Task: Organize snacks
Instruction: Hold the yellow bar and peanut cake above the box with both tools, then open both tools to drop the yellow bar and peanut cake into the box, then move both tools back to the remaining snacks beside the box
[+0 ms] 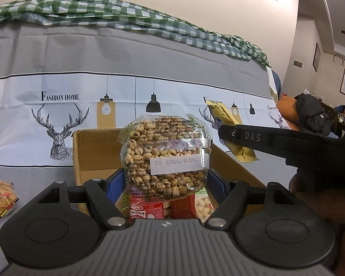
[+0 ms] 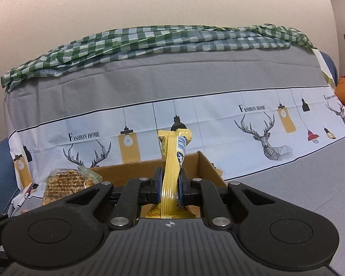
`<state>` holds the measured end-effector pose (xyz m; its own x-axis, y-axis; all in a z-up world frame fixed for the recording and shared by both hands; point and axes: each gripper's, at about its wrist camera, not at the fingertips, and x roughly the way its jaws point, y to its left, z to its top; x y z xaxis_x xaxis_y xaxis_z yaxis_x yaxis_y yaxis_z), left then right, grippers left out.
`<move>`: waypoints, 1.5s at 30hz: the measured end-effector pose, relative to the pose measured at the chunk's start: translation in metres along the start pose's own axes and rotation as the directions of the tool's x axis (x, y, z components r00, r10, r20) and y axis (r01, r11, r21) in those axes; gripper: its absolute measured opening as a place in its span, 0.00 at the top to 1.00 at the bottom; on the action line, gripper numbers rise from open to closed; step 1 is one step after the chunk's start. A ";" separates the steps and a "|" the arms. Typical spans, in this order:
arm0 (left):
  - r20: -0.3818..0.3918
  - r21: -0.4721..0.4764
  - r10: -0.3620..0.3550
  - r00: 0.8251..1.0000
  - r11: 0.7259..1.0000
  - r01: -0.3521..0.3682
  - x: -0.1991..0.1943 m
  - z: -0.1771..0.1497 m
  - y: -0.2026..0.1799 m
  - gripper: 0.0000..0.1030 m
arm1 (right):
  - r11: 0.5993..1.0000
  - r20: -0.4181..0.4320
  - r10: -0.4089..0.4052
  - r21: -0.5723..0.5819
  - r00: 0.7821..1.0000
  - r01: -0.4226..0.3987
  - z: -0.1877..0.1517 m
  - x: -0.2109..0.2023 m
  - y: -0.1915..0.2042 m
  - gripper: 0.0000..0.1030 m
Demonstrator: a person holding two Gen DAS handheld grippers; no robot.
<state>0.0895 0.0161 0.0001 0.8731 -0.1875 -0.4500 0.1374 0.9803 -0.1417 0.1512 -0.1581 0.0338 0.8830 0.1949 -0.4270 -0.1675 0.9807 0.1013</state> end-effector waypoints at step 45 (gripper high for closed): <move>0.037 -0.085 0.027 0.999 0.996 -0.023 -0.009 0.001 0.022 0.24 | 0.999 -0.036 -0.030 0.025 0.999 0.031 -0.002 0.008 0.003 0.63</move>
<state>0.0852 0.0389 0.0014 0.8931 -0.1590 -0.4208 0.0767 0.9756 -0.2058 0.1568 -0.1533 0.0294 0.8714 0.1655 -0.4618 -0.1288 0.9855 0.1102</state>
